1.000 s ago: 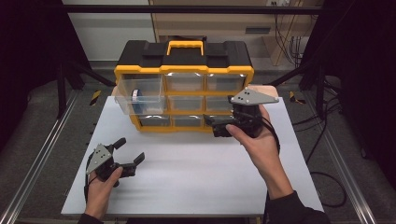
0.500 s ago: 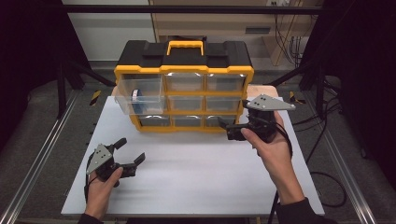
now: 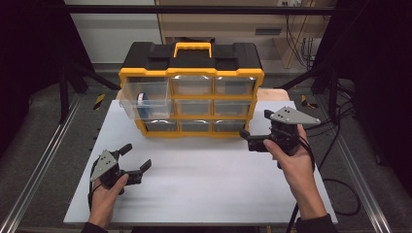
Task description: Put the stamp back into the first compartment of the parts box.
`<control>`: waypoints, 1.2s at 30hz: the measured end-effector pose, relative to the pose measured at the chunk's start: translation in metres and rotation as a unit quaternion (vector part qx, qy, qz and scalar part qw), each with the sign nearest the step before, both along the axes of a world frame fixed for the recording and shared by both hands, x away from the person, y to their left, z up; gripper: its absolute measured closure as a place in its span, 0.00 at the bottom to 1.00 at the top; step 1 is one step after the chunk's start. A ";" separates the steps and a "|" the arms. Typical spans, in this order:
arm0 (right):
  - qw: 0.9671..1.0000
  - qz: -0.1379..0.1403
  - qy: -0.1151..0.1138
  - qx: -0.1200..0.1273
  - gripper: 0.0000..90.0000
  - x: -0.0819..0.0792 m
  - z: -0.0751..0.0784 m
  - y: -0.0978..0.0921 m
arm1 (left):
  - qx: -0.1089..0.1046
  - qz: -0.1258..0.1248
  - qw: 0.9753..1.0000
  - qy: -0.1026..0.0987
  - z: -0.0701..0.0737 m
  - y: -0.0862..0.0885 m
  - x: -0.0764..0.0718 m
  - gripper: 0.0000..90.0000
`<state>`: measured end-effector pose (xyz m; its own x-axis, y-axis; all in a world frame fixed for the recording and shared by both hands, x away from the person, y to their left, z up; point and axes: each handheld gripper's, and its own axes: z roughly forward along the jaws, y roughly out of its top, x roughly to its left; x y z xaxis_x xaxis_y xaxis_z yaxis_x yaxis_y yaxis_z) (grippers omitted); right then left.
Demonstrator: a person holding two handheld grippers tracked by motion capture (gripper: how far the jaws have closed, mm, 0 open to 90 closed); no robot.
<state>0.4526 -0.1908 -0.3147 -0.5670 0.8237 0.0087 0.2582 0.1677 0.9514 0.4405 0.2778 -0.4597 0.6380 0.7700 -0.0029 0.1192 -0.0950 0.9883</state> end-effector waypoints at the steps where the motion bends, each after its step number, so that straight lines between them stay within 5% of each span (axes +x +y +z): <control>1: 1.000 -0.002 0.001 0.001 0.03 -0.001 -0.001 -0.001 | 0.000 0.000 1.000 0.000 0.000 0.000 0.000 0.04; 36: 0.998 -0.056 0.027 0.023 0.04 -0.026 -0.065 -0.050 | 0.011 0.002 1.000 0.002 -0.002 -0.003 0.000 0.03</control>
